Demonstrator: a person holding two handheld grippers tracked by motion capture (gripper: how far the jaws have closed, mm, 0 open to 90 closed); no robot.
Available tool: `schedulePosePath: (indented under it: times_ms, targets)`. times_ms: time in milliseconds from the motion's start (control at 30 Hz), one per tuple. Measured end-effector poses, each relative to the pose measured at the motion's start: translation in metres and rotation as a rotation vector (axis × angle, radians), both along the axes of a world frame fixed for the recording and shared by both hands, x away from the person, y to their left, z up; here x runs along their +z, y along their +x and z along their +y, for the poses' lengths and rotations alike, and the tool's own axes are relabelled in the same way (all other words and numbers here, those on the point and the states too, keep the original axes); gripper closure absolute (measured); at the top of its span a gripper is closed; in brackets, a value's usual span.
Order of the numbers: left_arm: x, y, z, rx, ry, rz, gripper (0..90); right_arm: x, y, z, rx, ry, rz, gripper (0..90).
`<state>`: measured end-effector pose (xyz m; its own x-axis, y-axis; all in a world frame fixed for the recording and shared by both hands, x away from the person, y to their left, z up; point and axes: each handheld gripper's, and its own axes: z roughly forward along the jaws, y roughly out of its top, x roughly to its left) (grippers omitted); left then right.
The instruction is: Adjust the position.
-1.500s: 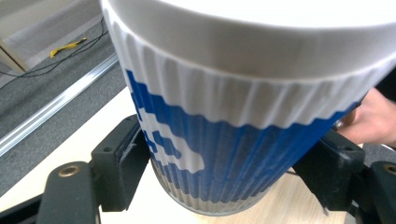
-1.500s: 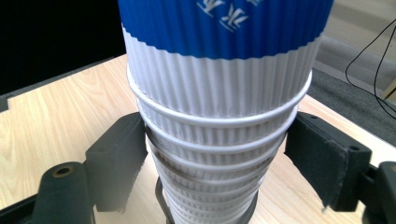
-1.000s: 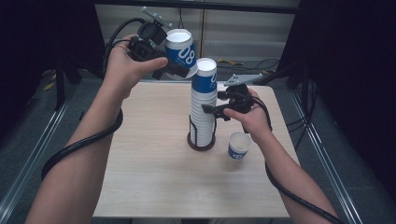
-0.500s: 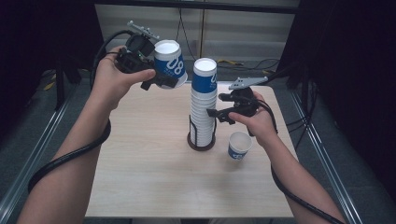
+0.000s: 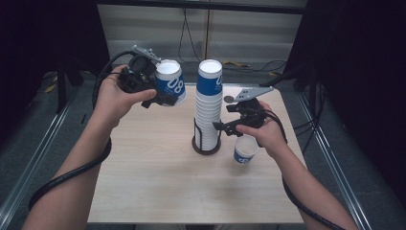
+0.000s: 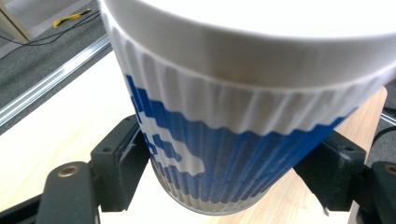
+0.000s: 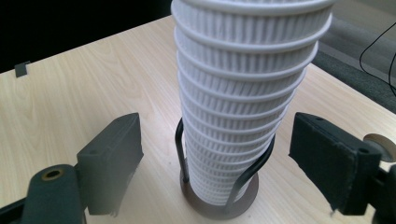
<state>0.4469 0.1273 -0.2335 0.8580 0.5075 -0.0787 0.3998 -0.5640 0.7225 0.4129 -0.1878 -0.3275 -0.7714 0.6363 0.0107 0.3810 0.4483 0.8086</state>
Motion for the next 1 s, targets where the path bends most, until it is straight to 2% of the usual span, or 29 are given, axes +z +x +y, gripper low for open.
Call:
schedulePosePath:
  times_ms: [100, 233, 367, 433, 633, 700, 733, 800, 867, 1000]
  targets:
    - [-0.007, -0.002, 0.001, 0.003, -0.005, 0.011, 23.5, -0.001, -0.002, 0.0, 0.007, -0.006, 0.004, 16.5]
    - [-0.016, -0.003, 0.001, -0.016, 0.016, 0.014, 23.5, -0.003, -0.005, -0.002, 0.012, -0.016, 0.01, 16.5]
    - [-0.025, -0.005, -0.001, -0.017, 0.009, 0.02, 23.5, -0.005, -0.007, -0.004, 0.02, -0.019, 0.021, 16.6]
    - [-0.027, -0.006, -0.003, -0.025, 0.023, 0.019, 23.5, -0.007, -0.008, -0.004, 0.027, -0.023, 0.023, 16.6]
    - [-0.036, -0.01, -0.008, -0.049, 0.029, 0.016, 23.5, -0.008, -0.011, -0.005, 0.036, -0.024, 0.025, 16.5]
    - [-0.04, -0.011, -0.009, -0.067, 0.046, 0.019, 23.5, -0.01, -0.012, -0.005, 0.045, -0.028, 0.033, 16.5]
    - [-0.042, -0.012, -0.01, -0.059, 0.036, 0.025, 23.5, -0.01, -0.013, -0.005, 0.046, -0.029, 0.034, 16.6]
    - [-0.046, -0.013, -0.01, -0.068, 0.055, 0.025, 23.6, -0.011, -0.014, -0.006, 0.048, -0.027, 0.036, 16.6]
    - [-0.05, -0.014, -0.011, -0.066, 0.049, 0.031, 23.6, -0.012, -0.014, -0.007, 0.047, -0.029, 0.039, 16.6]
    - [-0.057, -0.016, -0.012, -0.084, 0.065, 0.031, 23.6, -0.012, -0.016, -0.007, 0.058, -0.029, 0.043, 16.5]
